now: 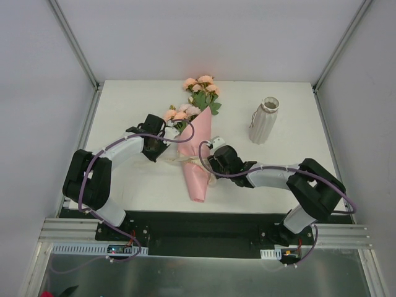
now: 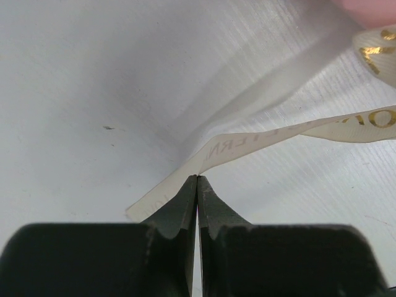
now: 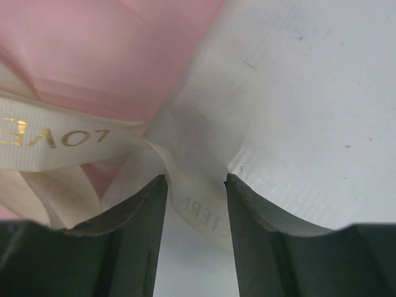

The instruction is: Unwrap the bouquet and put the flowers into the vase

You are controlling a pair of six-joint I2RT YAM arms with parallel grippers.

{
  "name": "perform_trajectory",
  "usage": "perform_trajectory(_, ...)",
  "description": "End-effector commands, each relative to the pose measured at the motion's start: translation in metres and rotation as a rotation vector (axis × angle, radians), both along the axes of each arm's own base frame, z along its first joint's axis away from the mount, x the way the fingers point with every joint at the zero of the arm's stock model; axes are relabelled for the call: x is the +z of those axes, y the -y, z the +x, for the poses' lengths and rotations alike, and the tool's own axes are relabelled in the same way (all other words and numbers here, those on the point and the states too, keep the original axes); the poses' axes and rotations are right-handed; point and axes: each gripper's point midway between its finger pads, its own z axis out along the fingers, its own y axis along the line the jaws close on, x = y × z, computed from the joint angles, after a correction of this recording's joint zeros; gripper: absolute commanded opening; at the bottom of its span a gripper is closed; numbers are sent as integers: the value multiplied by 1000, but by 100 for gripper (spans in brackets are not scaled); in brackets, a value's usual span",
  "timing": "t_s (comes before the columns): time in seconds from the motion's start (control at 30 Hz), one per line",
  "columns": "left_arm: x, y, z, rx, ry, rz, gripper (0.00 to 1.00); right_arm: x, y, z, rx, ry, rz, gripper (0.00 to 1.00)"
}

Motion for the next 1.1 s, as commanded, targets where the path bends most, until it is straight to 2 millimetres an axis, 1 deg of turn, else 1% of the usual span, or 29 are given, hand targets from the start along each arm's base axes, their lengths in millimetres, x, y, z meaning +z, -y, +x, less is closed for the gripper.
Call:
perform_trajectory(0.0, 9, -7, -4, -3, 8, 22, 0, -7, -16, -7, 59, -52, 66, 42)
perform_trajectory(0.03, 10, -7, -4, -3, 7, 19, 0, -9, -18, -12, 74, -65, 77, 33)
perform_trajectory(0.1, 12, -4, -7, 0, -10, 0, 0, -8, -19, -14, 82, -69, 95, 23)
perform_trajectory(0.13, 14, -4, -9, 2, -25, -7, 0, -8, -18, -15, 84, -70, 98, 11)
perform_trajectory(0.17, 17, -3, -10, 8, -31, -16, 0, -8, -17, -16, 81, -68, 99, 1)
perform_trajectory(0.23, 24, -2, -11, 25, -44, -40, 0, -4, -13, -15, 63, -57, 98, 1)
perform_trajectory(0.33, 39, -6, -7, 59, -23, -81, 0, 5, 0, -12, 12, -10, 98, 1)
perform_trajectory(0.37, 46, -9, -8, 71, -16, -92, 0, 13, 5, -11, -8, 14, 107, 1)
perform_trajectory(0.4, 50, -11, -8, 81, -10, -104, 0, 17, 10, -8, -30, 35, 102, 1)
perform_trajectory(0.43, 56, -17, -4, 107, 4, -114, 0, 27, 15, -5, -54, 59, 119, 1)
perform_trajectory(0.47, 62, -21, -4, 119, 19, -117, 0, 32, 19, -4, -70, 75, 121, 1)
perform_trajectory(0.5, 65, -25, -4, 131, 28, -118, 0, 36, 29, -1, -113, 102, 107, 1)
perform_trajectory(0.53, 69, -34, -2, 160, 40, -119, 0, 48, 34, 1, -139, 128, 129, 1)
perform_trajectory(0.57, 74, -39, -2, 175, 56, -123, 0, 53, 39, 1, -161, 143, 137, 1)
perform_trajectory(0.6, 76, -44, -2, 193, 61, -124, 0, 56, 48, 2, -196, 164, 130, 1)
perform_trajectory(0.63, 78, -48, -2, 204, 70, -124, 0, 66, 55, 2, -222, 186, 144, 1)
perform_trajectory(0.67, 82, -57, -1, 231, 89, -119, 0, 70, 61, 2, -255, 196, 155, 1)
perform_trajectory(0.7, 83, -62, -2, 246, 94, -114, 0, 76, 73, 4, -309, 226, 146, 1)
perform_trajectory(0.73, 86, -65, -3, 255, 107, -114, 0, 84, 83, 1, -331, 243, 144, 1)
perform_trajectory(0.77, 88, -73, -3, 287, 116, -111, 0, 89, 88, 0, -373, 247, 172, 1)
perform_trajectory(0.8, 90, -79, -3, 307, 127, -100, 0, 94, 99, 1, -424, 271, 165, 1)
perform_trajectory(0.83, 92, -85, -3, 332, 136, -89, 0, 101, 110, -2, -455, 284, 175, 1)
perform_trajectory(0.87, 96, -91, -3, 364, 155, -84, 0, 108, 116, -1, -486, 300, 194, 1)
perform_trajectory(0.9, 99, -105, -1, 416, 171, -51, 0, 110, 132, -1, -551, 306, 191, 1)
perform_trajectory(0.93, 105, -111, 1, 441, 192, -46, 0, 116, 144, -6, -581, 310, 188, 1)
perform_trajectory(0.97, 109, -119, 1, 473, 207, -15, 0, 124, 153, -6, -620, 319, 196, 1)
perform_trajectory(1.0, 113, -133, 0, 518, 225, 4, 0, 129, 170, -5, -705, 333, 202, 1)
perform_trajectory(1.03, 118, -143, -1, 551, 249, 34, 0, 131, 184, -12, -746, 326, 185, 1)
perform_trajectory(1.07, 121, -152, -1, 579, 260, 50, 0, 139, 194, -13, -792, 338, 193, 1)
